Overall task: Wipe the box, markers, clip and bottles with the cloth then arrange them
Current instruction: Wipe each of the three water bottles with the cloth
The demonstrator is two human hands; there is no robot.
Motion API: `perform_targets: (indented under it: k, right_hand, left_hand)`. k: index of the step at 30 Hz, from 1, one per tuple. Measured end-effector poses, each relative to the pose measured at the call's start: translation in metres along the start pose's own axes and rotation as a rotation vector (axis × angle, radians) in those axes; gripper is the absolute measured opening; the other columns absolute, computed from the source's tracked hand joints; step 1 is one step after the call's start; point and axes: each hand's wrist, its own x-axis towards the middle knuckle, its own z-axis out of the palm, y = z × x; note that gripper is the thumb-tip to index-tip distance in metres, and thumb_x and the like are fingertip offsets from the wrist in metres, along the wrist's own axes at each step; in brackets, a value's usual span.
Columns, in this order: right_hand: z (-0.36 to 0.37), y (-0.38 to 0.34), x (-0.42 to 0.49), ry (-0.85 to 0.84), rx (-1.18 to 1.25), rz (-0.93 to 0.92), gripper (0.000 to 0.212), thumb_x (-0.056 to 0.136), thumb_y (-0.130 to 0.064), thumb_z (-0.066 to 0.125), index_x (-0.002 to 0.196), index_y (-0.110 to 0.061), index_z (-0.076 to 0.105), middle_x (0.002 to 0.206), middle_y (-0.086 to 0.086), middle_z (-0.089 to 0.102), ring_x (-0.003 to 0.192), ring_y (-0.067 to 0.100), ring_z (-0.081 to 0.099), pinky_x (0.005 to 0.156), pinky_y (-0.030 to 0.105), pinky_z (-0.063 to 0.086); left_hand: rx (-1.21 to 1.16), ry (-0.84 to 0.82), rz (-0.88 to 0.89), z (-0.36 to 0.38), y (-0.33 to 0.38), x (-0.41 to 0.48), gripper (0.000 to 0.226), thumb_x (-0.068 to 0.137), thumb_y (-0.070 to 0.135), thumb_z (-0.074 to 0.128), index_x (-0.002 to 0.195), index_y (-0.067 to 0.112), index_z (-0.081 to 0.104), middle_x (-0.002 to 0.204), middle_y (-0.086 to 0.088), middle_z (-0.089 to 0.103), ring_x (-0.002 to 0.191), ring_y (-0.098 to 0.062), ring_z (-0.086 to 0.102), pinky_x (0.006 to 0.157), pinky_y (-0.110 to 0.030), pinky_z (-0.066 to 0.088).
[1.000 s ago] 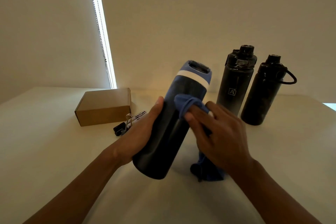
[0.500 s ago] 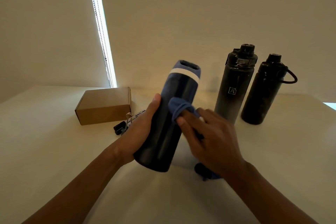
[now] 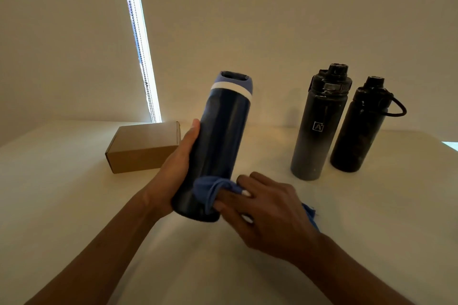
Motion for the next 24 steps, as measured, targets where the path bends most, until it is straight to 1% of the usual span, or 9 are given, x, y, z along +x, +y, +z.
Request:
perform_targets:
  k: [2,4,8,10,12,16,21,23,24]
  right_hand:
    - [-0.001,0.011,-0.001,0.138,0.01,0.089,0.028,0.103,-0.045,0.043,0.12,-0.031,0.061,0.091,-0.008,0.056,0.076,0.001,0.038,0.069,0.01,0.032]
    - [-0.006,0.023,-0.002,0.266,0.018,0.19,0.036,0.104,-0.044,0.04,0.116,-0.023,0.065,0.089,-0.006,0.054,0.075,-0.001,0.038,0.071,0.007,0.03]
    - [-0.023,0.043,-0.001,0.382,0.046,0.358,0.036,0.107,-0.043,0.036,0.118,-0.021,0.061,0.083,-0.01,0.048,0.063,0.004,0.045,0.056,0.019,0.043]
    - [-0.027,0.051,-0.001,0.444,0.074,0.43,0.035,0.108,-0.041,0.037,0.114,-0.019,0.063,0.082,-0.008,0.051,0.062,0.006,0.049,0.054,0.025,0.046]
    - [-0.026,0.055,0.0,0.463,0.119,0.451,0.035,0.108,-0.039,0.039,0.114,-0.017,0.065,0.08,-0.007,0.052,0.062,0.006,0.05,0.054,0.025,0.046]
    - [-0.017,0.042,0.0,0.291,0.153,0.314,0.033,0.107,-0.041,0.039,0.113,-0.019,0.063,0.084,-0.014,0.051,0.067,-0.002,0.049,0.063,0.009,0.038]
    - [-0.007,0.008,0.001,-0.061,0.19,0.071,0.028,0.105,-0.047,0.041,0.127,-0.037,0.055,0.095,-0.016,0.055,0.077,-0.006,0.039,0.071,0.009,0.032]
    - [-0.007,-0.004,0.003,-0.161,0.154,-0.009,0.03,0.103,-0.054,0.037,0.129,-0.043,0.049,0.098,-0.019,0.055,0.079,-0.007,0.036,0.07,0.008,0.032]
    - [-0.005,-0.007,0.003,-0.193,0.149,-0.036,0.031,0.103,-0.056,0.036,0.129,-0.044,0.048,0.1,-0.019,0.057,0.08,-0.005,0.039,0.069,0.009,0.036]
  left_hand:
    - [0.045,-0.063,-0.008,0.002,0.0,-0.003,0.053,0.099,0.066,0.033,0.12,0.027,0.061,0.093,-0.001,0.08,0.086,-0.019,0.078,0.068,-0.027,0.061]
    - [0.107,-0.115,-0.024,0.006,-0.001,-0.006,0.056,0.098,0.067,0.031,0.121,0.026,0.062,0.097,-0.004,0.08,0.086,-0.023,0.078,0.07,-0.027,0.061]
    - [0.174,-0.206,-0.08,0.013,-0.003,-0.008,0.064,0.097,0.07,0.031,0.122,0.022,0.064,0.097,-0.007,0.079,0.088,-0.025,0.078,0.072,-0.027,0.061]
    - [0.194,-0.224,-0.072,0.016,-0.004,-0.008,0.061,0.096,0.07,0.03,0.118,0.026,0.066,0.097,-0.003,0.08,0.089,-0.023,0.078,0.071,-0.025,0.06]
    - [0.201,-0.226,-0.064,0.017,-0.006,-0.006,0.06,0.096,0.071,0.03,0.118,0.029,0.066,0.097,-0.001,0.08,0.09,-0.022,0.078,0.072,-0.025,0.06]
    - [0.148,-0.162,-0.055,0.013,-0.01,-0.002,0.064,0.098,0.071,0.032,0.122,0.022,0.064,0.096,-0.006,0.08,0.087,-0.024,0.078,0.071,-0.027,0.061]
    - [-0.012,0.015,-0.007,0.007,-0.009,0.005,0.051,0.1,0.066,0.038,0.115,0.023,0.061,0.084,0.0,0.08,0.075,-0.012,0.077,0.059,-0.024,0.06]
    - [-0.029,0.059,-0.022,0.004,-0.006,0.009,0.057,0.097,0.072,0.039,0.12,0.025,0.06,0.097,-0.005,0.078,0.078,-0.016,0.077,0.061,-0.028,0.06]
    - [-0.039,0.081,-0.022,0.004,-0.006,0.01,0.056,0.096,0.073,0.038,0.119,0.027,0.06,0.101,-0.006,0.076,0.08,-0.018,0.077,0.062,-0.03,0.06]
